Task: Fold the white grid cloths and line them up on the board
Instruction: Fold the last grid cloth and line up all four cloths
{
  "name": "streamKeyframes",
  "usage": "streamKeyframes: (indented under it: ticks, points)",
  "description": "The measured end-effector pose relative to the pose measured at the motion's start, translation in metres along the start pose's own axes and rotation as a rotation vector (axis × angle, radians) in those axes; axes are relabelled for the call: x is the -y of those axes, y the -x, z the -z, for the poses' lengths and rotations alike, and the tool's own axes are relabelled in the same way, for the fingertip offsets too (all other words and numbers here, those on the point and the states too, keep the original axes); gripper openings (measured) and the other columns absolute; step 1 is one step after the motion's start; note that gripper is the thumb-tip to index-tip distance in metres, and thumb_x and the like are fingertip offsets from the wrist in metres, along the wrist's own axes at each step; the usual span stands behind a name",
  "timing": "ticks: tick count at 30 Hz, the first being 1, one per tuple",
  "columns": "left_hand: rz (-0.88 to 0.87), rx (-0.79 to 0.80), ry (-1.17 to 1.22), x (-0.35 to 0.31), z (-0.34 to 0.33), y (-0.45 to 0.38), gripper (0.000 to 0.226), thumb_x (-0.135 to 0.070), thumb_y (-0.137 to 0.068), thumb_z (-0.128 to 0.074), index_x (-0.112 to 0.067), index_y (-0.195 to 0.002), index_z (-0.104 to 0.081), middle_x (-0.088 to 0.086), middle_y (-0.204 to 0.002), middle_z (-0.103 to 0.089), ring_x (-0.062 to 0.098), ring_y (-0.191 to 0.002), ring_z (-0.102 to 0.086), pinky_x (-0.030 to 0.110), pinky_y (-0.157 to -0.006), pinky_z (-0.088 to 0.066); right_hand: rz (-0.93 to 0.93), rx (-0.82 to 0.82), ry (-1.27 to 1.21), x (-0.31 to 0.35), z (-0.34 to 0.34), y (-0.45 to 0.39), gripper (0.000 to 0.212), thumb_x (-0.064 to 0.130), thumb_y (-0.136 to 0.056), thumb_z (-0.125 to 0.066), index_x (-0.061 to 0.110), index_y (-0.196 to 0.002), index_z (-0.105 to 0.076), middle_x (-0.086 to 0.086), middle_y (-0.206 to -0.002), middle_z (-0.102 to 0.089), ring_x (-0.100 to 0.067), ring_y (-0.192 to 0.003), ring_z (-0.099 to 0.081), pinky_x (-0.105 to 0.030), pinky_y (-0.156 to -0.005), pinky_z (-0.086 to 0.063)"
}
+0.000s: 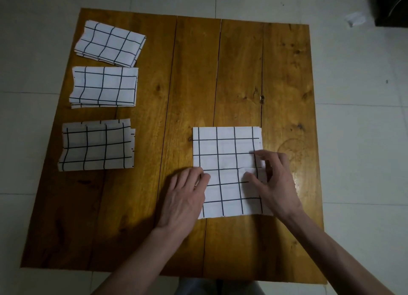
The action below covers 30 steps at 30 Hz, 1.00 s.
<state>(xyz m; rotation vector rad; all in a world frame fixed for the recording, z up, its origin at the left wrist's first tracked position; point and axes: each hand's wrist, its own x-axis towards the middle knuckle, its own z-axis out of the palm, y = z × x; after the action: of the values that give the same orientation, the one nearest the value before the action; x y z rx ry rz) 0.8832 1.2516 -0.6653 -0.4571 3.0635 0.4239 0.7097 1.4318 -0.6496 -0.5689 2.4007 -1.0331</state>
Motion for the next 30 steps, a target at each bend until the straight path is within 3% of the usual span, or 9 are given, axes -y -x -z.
streamKeyframes:
  ticks: [3,5,9,15,19,22,24,27,30]
  points:
    - [-0.08,0.024,-0.027,0.009,0.001,0.005,0.064,-0.002,-0.076,-0.081,-0.015,-0.134,-0.056,0.008,-0.134,-0.057,0.028,-0.125,-0.054,0.044,-0.104,-0.049,0.152,0.101,-0.038,0.002,0.008,0.002,0.037,0.013,-0.098,-0.059,0.026,-0.132,-0.06,0.009,-0.132,-0.052,0.003,-0.124,-0.05,-0.008,-0.096,-0.043]
    - [-0.144,0.042,-0.047,0.018,0.004,0.005,0.075,0.003,-0.071,-0.081,-0.014,-0.138,-0.053,0.008,-0.137,-0.056,0.029,-0.128,-0.053,0.046,-0.108,-0.047,0.232,0.204,-0.067,-0.002,0.015,0.002,0.054,-0.003,-0.084,-0.047,0.022,-0.13,-0.062,0.008,-0.136,-0.058,-0.005,-0.133,-0.051,-0.014,-0.109,-0.039]
    - [-0.276,0.081,-0.103,0.037,0.009,0.005,0.086,0.004,-0.067,-0.085,-0.013,-0.144,-0.051,0.009,-0.143,-0.056,0.028,-0.131,-0.051,0.047,-0.112,-0.045,0.337,0.331,0.03,-0.015,0.028,-0.005,0.071,-0.022,-0.076,-0.062,0.019,-0.134,-0.064,0.011,-0.143,-0.059,-0.008,-0.139,-0.052,-0.026,-0.116,-0.042]
    - [-0.362,0.076,-0.099,0.048,0.014,0.0,0.078,-0.01,-0.08,-0.08,-0.012,-0.15,-0.046,0.007,-0.145,-0.055,0.026,-0.131,-0.052,0.047,-0.113,-0.045,0.575,0.388,0.28,-0.028,0.036,-0.011,0.059,0.009,-0.093,-0.065,0.019,-0.151,-0.053,0.003,-0.153,-0.05,-0.008,-0.142,-0.045,-0.016,-0.118,-0.033]
    - [-0.383,0.063,-0.055,0.051,0.013,-0.002,0.062,-0.016,-0.094,-0.065,-0.012,-0.152,-0.044,0.006,-0.145,-0.053,0.025,-0.131,-0.052,0.045,-0.114,-0.043,0.591,0.391,0.364,-0.034,0.036,-0.017,0.059,0.01,-0.092,-0.073,0.02,-0.147,-0.057,0.001,-0.151,-0.052,-0.013,-0.14,-0.049,-0.017,-0.117,-0.036]
    - [-0.378,0.073,-0.034,0.053,0.014,-0.002,0.054,-0.025,-0.101,-0.055,-0.014,-0.152,-0.044,0.004,-0.146,-0.051,0.022,-0.132,-0.05,0.044,-0.116,-0.041,0.6,0.376,0.327,-0.028,0.034,-0.02,0.041,0.035,-0.104,-0.057,0.02,-0.142,-0.062,0.003,-0.147,-0.054,-0.011,-0.135,-0.051,-0.02,-0.113,-0.041]
    - [-0.372,0.095,-0.02,0.054,0.014,-0.001,0.054,-0.028,-0.102,-0.049,-0.015,-0.154,-0.043,0.003,-0.148,-0.05,0.021,-0.135,-0.047,0.043,-0.118,-0.037,0.59,0.369,0.319,-0.024,0.033,-0.02,0.047,0.048,-0.108,-0.044,0.02,-0.14,-0.064,0.005,-0.143,-0.057,-0.011,-0.131,-0.053,-0.024,-0.11,-0.044]
    - [-0.365,0.127,0.022,0.057,0.016,-0.004,0.058,-0.028,-0.098,-0.048,-0.015,-0.154,-0.044,0.002,-0.15,-0.049,0.02,-0.137,-0.045,0.043,-0.12,-0.034,0.559,0.311,0.314,-0.024,0.031,-0.022,0.043,0.045,-0.108,-0.043,0.024,-0.137,-0.067,0.008,-0.14,-0.059,-0.013,-0.125,-0.055,-0.034,-0.103,-0.047]
    - [-0.366,0.132,0.035,0.058,0.015,-0.006,0.064,-0.034,-0.093,-0.059,-0.015,-0.153,-0.045,0.001,-0.147,-0.05,0.021,-0.135,-0.046,0.044,-0.118,-0.038,0.493,0.242,0.262,-0.025,0.029,-0.021,0.039,0.042,-0.106,-0.044,0.029,-0.134,-0.068,0.011,-0.142,-0.054,-0.012,-0.127,-0.049,-0.031,-0.105,-0.041]
